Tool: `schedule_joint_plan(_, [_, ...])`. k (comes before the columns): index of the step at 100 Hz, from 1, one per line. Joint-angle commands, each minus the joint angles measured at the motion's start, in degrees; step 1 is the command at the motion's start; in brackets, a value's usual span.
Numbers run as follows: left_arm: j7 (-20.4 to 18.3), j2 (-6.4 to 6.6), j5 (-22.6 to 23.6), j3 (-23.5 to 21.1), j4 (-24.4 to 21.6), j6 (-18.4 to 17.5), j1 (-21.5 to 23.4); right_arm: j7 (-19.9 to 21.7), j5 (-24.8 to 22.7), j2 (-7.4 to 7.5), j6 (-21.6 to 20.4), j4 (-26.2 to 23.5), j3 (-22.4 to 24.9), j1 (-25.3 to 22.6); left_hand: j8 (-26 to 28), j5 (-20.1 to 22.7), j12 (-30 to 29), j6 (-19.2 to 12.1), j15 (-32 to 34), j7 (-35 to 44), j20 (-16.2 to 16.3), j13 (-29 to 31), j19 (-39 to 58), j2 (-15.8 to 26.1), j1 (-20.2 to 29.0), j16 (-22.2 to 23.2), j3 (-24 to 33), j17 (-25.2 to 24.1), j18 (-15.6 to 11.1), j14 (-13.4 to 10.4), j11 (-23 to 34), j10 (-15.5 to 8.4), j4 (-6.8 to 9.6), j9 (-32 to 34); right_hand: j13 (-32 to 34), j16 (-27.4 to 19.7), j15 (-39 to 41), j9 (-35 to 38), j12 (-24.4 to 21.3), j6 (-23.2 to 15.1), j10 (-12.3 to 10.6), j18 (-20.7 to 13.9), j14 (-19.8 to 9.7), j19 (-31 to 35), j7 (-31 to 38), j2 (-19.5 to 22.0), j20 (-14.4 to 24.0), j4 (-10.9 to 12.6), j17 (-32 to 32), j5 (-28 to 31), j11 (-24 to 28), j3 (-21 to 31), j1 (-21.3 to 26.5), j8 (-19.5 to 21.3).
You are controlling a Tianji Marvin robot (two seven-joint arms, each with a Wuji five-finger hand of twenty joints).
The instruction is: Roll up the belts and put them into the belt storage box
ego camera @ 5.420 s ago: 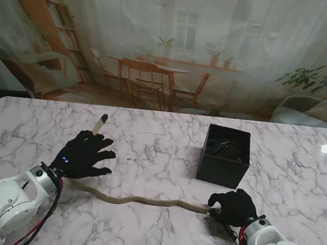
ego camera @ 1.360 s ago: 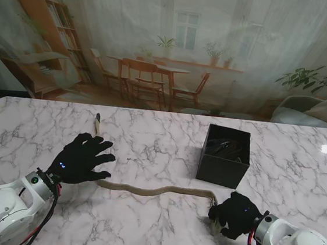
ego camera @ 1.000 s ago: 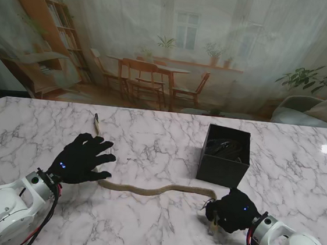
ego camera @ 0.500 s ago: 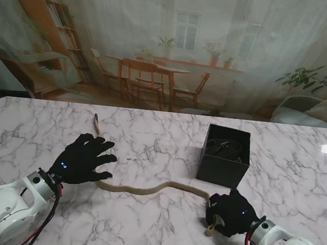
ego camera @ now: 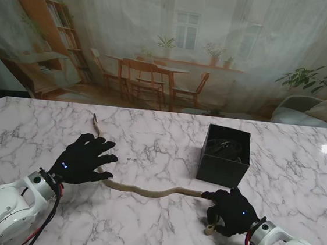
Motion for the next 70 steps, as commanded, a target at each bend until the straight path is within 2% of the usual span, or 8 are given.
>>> schedule_joint_plan(1, [-0.7, -0.08, 0.0, 0.2, 0.0, -0.2, 0.0, 1.0, 0.9, -0.16, 0.3, 0.2, -0.1, -0.3, 0.5, 0.2, -0.2, 0.7, 1.1, -0.2, 0.1, -0.5, 0.1, 2.3, 0.8, 0.4, -1.0, -1.0, 2.0, 0.6, -0.3, 1.5, -0.40, -3.2, 1.0, -1.5, -2.1, 4.4, -0.2, 2.7, -0.4, 3.4, 2.3, -0.9, 8.3, 2.5, -1.4, -0.1, -0.1, 5.9, 0.1, -0.3, -2.3, 0.9])
schedule_joint_plan(5, [-0.6, -0.08, 0.0, 0.2, 0.0, -0.2, 0.0, 1.7, 1.9, -0.32, 0.4, 0.1, -0.1, -0.4, 0.5, 0.2, -0.2, 0.7, 1.1, -0.2, 0.1, -0.5, 0.1, 2.3, 0.7, 0.4, -1.0, -1.1, 2.0, 0.6, -0.3, 1.5, -0.39, -3.2, 2.0, -1.8, -2.3, 8.9, 1.2, 3.3, 0.9, 3.9, 3.1, -1.3, 8.1, 3.0, -2.2, -0.1, -0.2, 5.7, 2.7, -0.7, -2.1, 1.0])
schedule_joint_plan(14, [-0.5, -0.07, 0.1, 0.2, 0.0, -0.1, 0.0, 1.7, 3.5, -0.59, 0.7, 0.3, -0.2, -0.4, 0.5, 0.1, -0.2, 0.7, 1.0, -0.2, 0.1, -0.6, -0.1, 2.4, 0.8, 0.4, -1.0, -1.3, 2.1, 0.6, -0.4, 1.4, -0.39, -3.4, 3.7, -1.9, -2.7, 13.9, 5.9, 3.6, 7.4, 5.3, 6.2, -2.2, 7.7, 4.1, -4.0, -0.2, 0.2, 5.1, 10.4, -0.9, -1.9, 1.5])
schedule_joint_plan(26, [-0.1, -0.06, 0.2, 0.3, 0.0, 0.0, 0.0, 1.7, 5.1, -0.85, 1.2, 0.8, -0.4, -0.2, 0.5, 0.0, -0.3, 0.6, 0.9, -0.3, -0.1, -0.9, -0.6, 2.5, 0.6, 0.4, -1.0, -1.8, 2.2, 0.5, -0.5, 1.5, -0.40, -3.8, 1.7, -5.5, -5.9, 12.5, 9.1, 4.5, 14.3, 6.5, 12.0, -5.9, 8.0, 4.2, -10.1, -0.6, -0.8, 5.9, 11.0, -0.6, -1.9, 1.0])
schedule_joint_plan(36, [0.2, -0.05, 0.4, 0.3, 0.1, 0.1, 0.0, 1.7, 5.7, -0.93, 1.3, 1.3, -0.7, 0.1, 0.5, 0.1, -0.3, 0.6, 0.7, -0.2, -0.5, -1.2, -1.6, 2.5, 0.7, 0.3, -1.0, -2.6, 2.7, 0.4, -0.6, 1.5, -0.40, -4.1, -1.0, -8.2, -9.2, 8.6, 9.2, 5.5, 17.0, 7.4, 13.6, -9.9, 8.6, 3.6, -15.7, -0.8, -3.2, 6.8, 11.4, -0.3, -1.8, 0.4])
schedule_joint_plan(47, [0.6, -0.05, 0.5, 0.3, 0.1, 0.1, 0.1, 1.2, 6.3, -1.01, 1.0, 1.8, -0.9, 0.4, 0.5, 0.1, -0.3, 0.7, 0.7, -0.2, -0.9, -1.3, -2.4, 2.4, 0.6, 0.3, -1.0, -2.9, 2.9, 0.4, -0.6, 1.5, -0.41, -4.3, -2.3, -8.7, -10.2, -0.2, 7.6, 5.1, 18.0, 7.8, 11.8, -10.2, 8.8, 2.9, -16.6, -0.9, -2.9, 7.4, 8.4, -0.5, -1.6, 0.1])
schedule_joint_plan(51, [0.7, -0.05, 0.5, 0.3, 0.1, 0.1, 0.1, 0.7, 6.1, -0.98, 0.9, 1.9, -1.0, 0.4, 0.5, 0.1, -0.3, 0.6, 0.6, -0.2, -0.9, -1.4, -2.6, 2.4, 0.6, 0.3, -1.1, -2.9, 3.0, 0.4, -0.6, 1.5, -0.42, -4.3, -2.5, -8.9, -10.1, -5.7, 3.1, 4.9, 19.6, 7.7, 11.3, -8.7, 9.4, 2.4, -18.2, -0.9, -2.5, 8.0, 6.8, -0.7, -1.4, -1.2])
schedule_joint_plan(70, [1.0, -0.02, 0.7, 0.4, 0.2, 0.0, 0.0, 0.4, 6.0, -0.99, 1.3, 2.2, -1.4, 0.7, 0.5, 0.0, -0.4, 0.5, 0.5, -0.3, -1.2, -1.8, -3.3, 2.5, 0.4, 0.2, -1.1, -3.2, 3.0, 0.4, -0.8, 1.5, -0.43, -4.9, -1.5, -8.5, -9.2, -11.0, 1.1, 7.0, 24.2, 7.4, 10.5, -6.2, 9.2, 1.0, -17.7, -0.9, -0.1, 9.8, 2.9, -0.4, -0.6, -1.9])
